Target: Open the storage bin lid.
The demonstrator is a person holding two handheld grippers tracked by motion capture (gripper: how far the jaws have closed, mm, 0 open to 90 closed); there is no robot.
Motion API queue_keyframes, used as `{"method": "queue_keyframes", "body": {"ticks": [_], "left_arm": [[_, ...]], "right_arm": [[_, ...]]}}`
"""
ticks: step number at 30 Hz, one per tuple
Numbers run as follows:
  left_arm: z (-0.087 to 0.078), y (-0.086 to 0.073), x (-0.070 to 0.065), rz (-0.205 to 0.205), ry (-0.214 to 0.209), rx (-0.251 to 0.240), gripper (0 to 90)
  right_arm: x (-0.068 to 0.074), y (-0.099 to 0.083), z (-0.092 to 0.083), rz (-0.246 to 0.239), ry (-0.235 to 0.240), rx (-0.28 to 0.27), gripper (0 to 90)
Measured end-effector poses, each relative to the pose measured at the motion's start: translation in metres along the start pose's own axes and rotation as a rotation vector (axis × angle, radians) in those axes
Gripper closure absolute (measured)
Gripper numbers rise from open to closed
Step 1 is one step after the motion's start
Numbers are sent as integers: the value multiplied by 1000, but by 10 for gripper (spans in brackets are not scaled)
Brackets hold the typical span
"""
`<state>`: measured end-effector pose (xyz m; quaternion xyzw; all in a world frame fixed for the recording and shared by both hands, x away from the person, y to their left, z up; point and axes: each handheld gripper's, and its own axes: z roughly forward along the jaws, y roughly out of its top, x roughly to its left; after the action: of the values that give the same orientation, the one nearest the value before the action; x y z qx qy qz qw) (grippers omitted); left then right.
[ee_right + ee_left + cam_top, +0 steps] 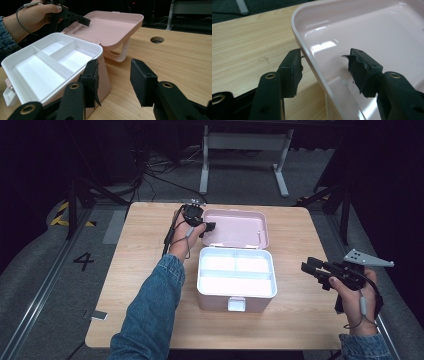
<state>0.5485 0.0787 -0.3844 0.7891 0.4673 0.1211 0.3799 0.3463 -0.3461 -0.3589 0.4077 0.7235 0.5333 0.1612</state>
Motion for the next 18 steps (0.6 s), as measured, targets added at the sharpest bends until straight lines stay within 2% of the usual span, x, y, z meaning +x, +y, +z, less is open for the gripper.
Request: {"method": "queue_keyframes", "body": {"ticks": [9, 11, 12, 13, 14, 16, 18], "left_arm": [[1, -1, 1, -18, 2, 20, 442], [1, -2, 0, -9, 16, 27, 426], [1, -2, 0, 8, 33, 23, 408], [0, -2, -1, 1, 45, 29, 381], [-2, -2, -2, 12, 70, 23, 325], [-5, -2, -3, 21, 80, 16, 310], [-13, -3, -3, 34, 68, -5, 304]], "right_arm": [[0, -1, 1, -1, 0, 5, 588], [0, 0, 2, 4, 5, 7, 586], [-1, 0, 2, 1, 3, 6, 584], [0, 0, 2, 4, 5, 9, 583], [-1, 1, 3, 1, 7, 12, 576], [-1, 2, 5, 4, 7, 14, 569], [-2, 2, 7, 4, 10, 17, 566]]}}
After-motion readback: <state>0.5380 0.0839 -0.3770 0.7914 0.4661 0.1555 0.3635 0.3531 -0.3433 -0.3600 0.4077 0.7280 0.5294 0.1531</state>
